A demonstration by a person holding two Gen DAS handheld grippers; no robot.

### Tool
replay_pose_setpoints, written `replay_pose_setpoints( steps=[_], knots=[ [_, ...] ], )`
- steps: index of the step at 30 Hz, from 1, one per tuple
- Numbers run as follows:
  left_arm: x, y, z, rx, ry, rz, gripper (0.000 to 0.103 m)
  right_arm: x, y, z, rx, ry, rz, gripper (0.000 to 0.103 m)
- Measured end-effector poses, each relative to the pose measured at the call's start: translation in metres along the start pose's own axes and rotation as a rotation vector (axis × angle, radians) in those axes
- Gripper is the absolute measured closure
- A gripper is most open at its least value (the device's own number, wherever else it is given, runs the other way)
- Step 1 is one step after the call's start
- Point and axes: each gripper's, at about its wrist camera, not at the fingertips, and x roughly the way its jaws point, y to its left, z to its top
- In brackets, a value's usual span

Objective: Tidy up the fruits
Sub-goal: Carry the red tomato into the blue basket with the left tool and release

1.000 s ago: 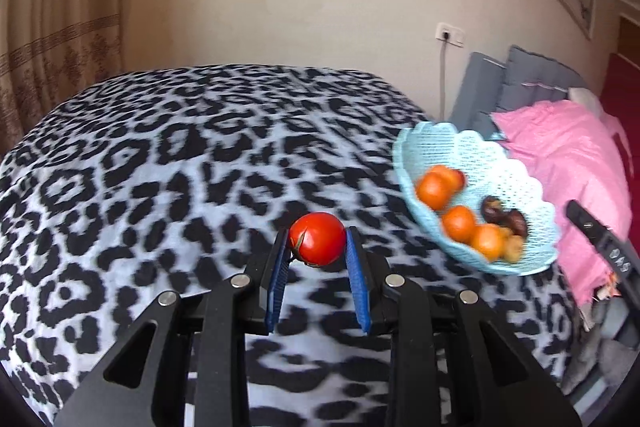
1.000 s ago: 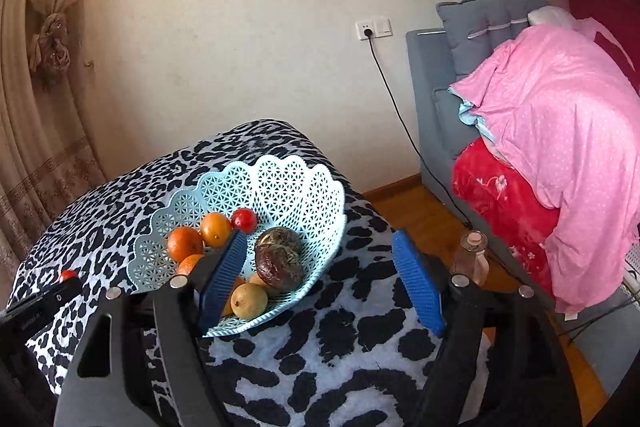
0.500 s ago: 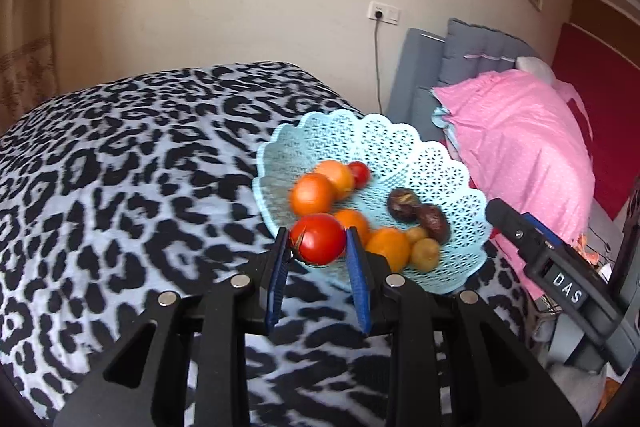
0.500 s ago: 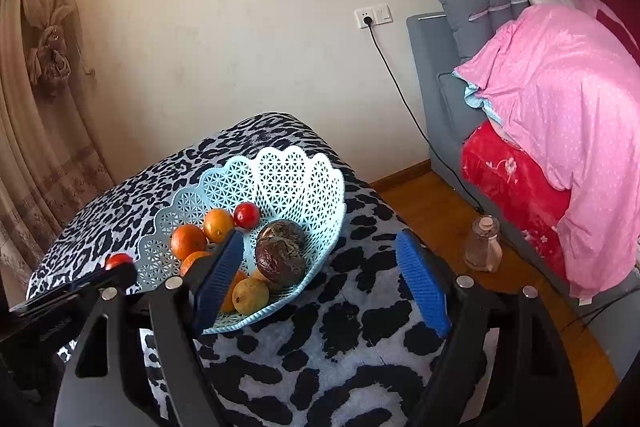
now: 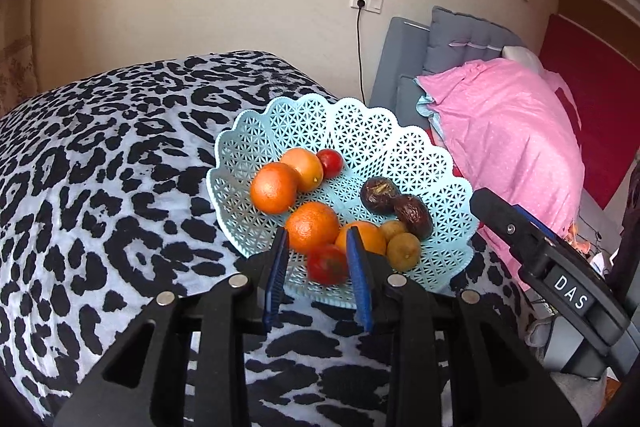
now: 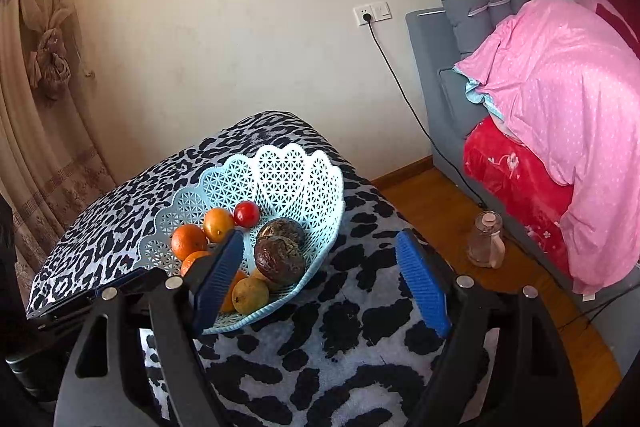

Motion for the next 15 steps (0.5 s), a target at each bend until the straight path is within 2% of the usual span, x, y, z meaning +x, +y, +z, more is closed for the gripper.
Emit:
replay_pose_setpoints(
  steps=[7, 8, 9, 11, 15],
  knots=[
    [-0.010, 0.017, -0.004, -0.055, -0.019, -0.003, 0.067, 0.002, -0.001, 0.000, 0.005, 0.005, 0.000, 0.023],
    [-0.012, 0.018, -0.004, -0.058, -0.024, 0.005, 0.065, 0.001, -0.001, 0.000, 0.003, 0.005, 0.000, 0.023],
    [-0.015, 0.019, -0.005, -0.059, -0.038, 0.026, 0.057, 0.001, -0.001, 0.000, 0.003, 0.004, 0.000, 0.023],
    [-0.020, 0.020, -0.005, -0.062, -0.060, 0.039, 0.049, 0.001, -0.001, 0.000, 0.005, 0.005, 0.000, 0.023],
    [-0.025, 0.024, -0.006, -0.061, -0.078, 0.058, 0.049, 0.001, -0.001, 0.000, 0.003, 0.003, 0.000, 0.023]
  ],
)
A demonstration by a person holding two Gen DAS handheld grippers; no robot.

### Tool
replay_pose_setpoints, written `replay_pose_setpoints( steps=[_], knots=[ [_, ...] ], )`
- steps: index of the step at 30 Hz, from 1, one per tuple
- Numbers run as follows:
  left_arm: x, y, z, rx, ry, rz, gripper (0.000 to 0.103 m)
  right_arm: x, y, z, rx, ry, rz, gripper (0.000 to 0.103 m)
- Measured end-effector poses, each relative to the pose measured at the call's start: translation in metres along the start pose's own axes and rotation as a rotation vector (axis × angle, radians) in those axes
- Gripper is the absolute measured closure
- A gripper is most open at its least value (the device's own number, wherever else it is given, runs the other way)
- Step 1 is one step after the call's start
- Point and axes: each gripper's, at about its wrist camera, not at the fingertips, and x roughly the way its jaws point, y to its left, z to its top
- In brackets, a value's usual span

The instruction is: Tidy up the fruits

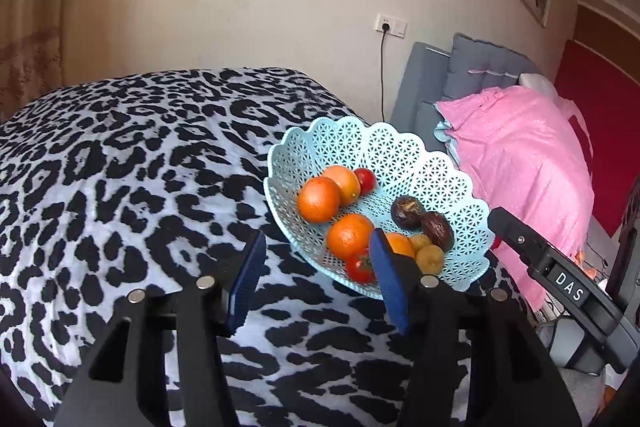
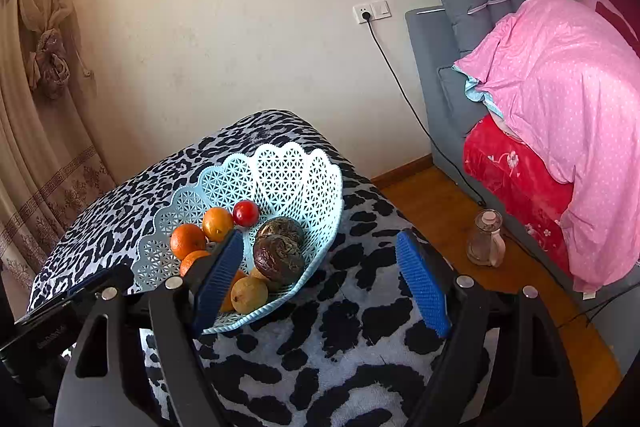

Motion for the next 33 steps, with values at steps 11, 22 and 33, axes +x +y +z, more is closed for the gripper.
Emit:
replay_pose_setpoints(
  steps=[11, 22, 33],
  knots=[
    [-0.007, 0.003, -0.008, 0.028, -0.042, 0.121, 0.014, 0.000, 0.001, 0.000, 0.001, 0.003, 0.004, 0.021],
    [-0.006, 0.015, -0.009, -0.005, -0.042, 0.192, 0.009, 0.004, 0.006, -0.001, -0.021, 0.039, 0.052, 0.017],
    [-0.009, 0.015, -0.010, 0.018, -0.074, 0.257, 0.007, 0.001, 0.018, -0.005, -0.086, 0.073, 0.089, 0.017]
  ],
)
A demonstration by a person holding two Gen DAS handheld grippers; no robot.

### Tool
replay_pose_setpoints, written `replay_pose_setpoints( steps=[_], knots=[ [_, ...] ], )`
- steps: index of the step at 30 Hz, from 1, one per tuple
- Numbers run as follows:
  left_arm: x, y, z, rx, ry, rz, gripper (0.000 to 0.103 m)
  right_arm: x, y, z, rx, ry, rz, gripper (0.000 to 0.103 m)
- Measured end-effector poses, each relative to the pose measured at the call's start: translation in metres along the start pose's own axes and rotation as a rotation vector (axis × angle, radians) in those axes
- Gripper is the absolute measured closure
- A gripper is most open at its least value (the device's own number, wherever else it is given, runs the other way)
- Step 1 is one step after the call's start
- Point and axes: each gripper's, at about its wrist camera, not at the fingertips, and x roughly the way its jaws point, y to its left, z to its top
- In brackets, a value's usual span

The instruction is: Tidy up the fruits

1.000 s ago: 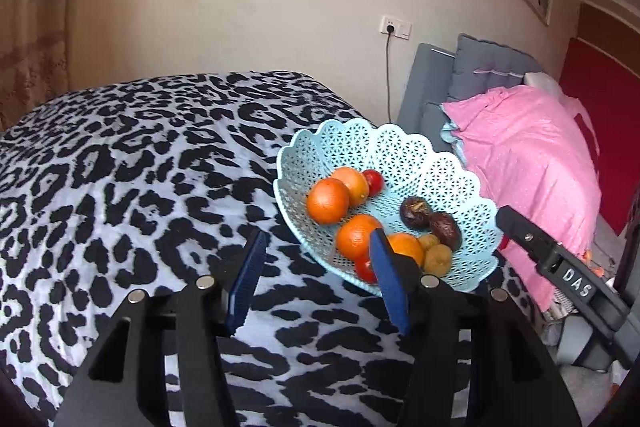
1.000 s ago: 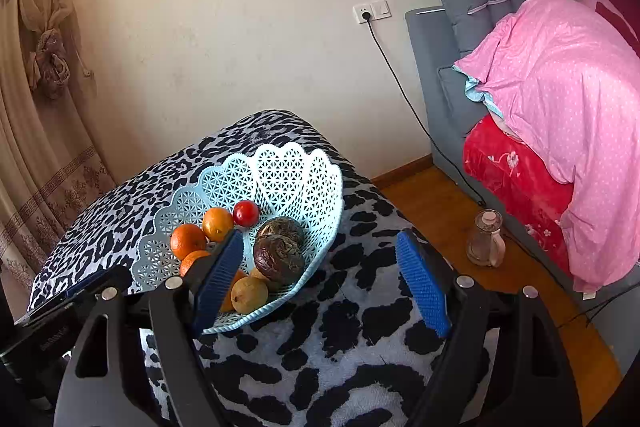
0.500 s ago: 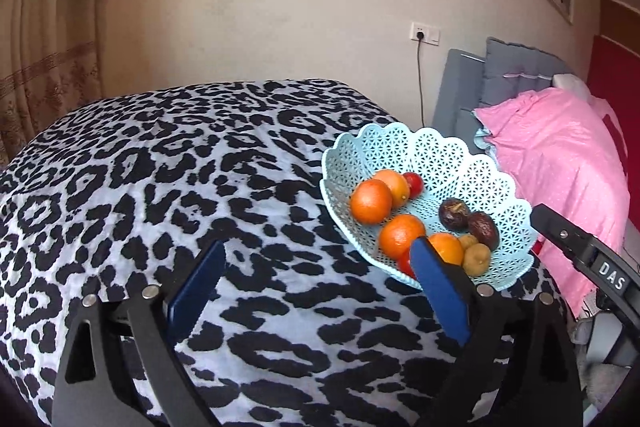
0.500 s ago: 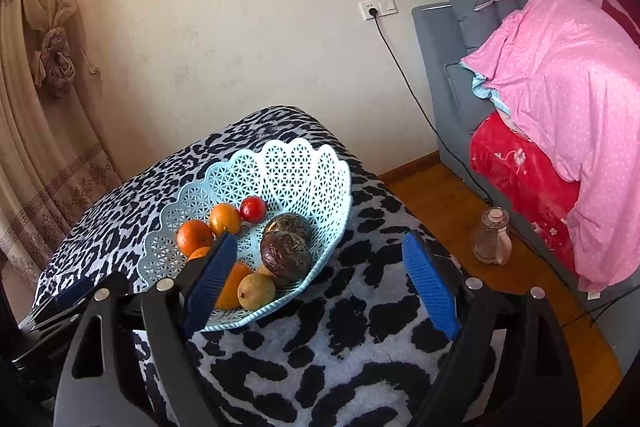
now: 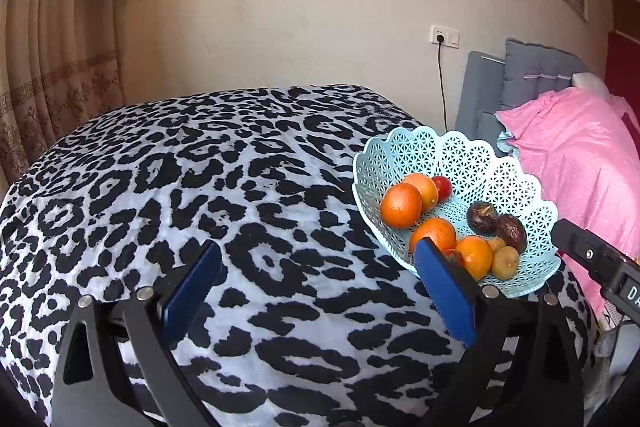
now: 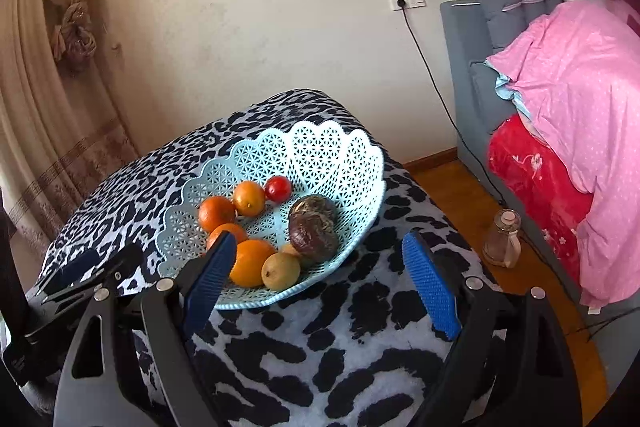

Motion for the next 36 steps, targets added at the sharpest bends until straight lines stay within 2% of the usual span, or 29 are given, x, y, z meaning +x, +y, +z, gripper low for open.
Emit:
replay_pose_setpoints(
  steps=[12, 15, 36],
  knots=[
    [-0.002, 0.002, -0.001, 0.001, -0.012, 0.031, 0.005, -0.005, 0.016, -0.007, -0.089, 0.011, 0.010, 0.013],
    [-0.002, 0.002, -0.001, 0.004, -0.015, 0.039, 0.005, -0.006, 0.019, -0.008, -0.107, 0.010, 0.009, 0.006],
    [-0.001, 0.004, -0.002, 0.006, -0.020, 0.102, 0.005, -0.005, 0.032, -0.013, -0.183, 0.017, -0.003, 0.006]
  ],
)
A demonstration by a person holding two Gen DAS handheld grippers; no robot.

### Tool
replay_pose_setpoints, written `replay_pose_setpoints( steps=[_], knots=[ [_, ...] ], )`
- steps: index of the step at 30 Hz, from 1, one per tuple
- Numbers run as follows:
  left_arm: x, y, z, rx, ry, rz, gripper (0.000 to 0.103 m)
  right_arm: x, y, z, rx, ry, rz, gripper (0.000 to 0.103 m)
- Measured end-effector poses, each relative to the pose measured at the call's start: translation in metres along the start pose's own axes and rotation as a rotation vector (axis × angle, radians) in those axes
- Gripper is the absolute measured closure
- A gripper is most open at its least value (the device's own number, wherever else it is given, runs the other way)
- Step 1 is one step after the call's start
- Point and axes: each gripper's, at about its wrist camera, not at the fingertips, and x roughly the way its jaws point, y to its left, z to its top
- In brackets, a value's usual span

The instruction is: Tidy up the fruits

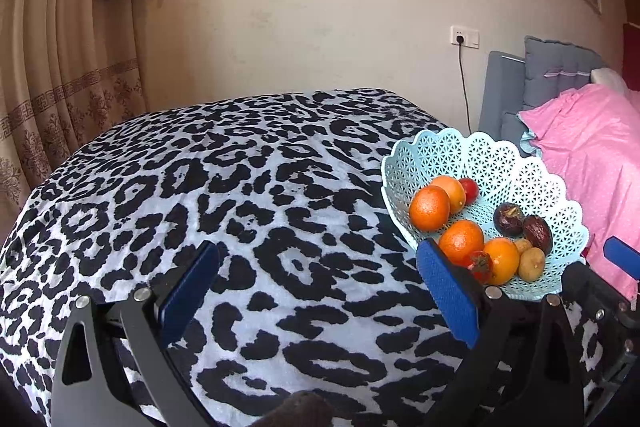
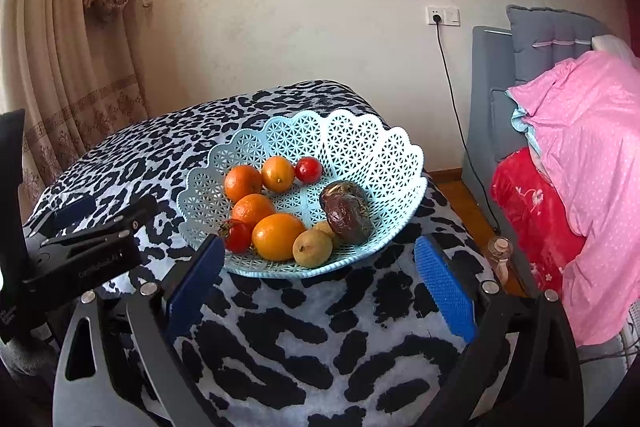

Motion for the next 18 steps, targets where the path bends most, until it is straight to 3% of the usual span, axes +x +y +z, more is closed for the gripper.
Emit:
replay_pose_setpoints(
  steps=[18],
  knots=[
    [-0.0026, -0.0039, -0.0009, 0.027, -0.014, 0.018, 0.005, 0.0017, 0.0064, -0.0006, -0.038, 0.002, -0.007, 0.006]
  ],
)
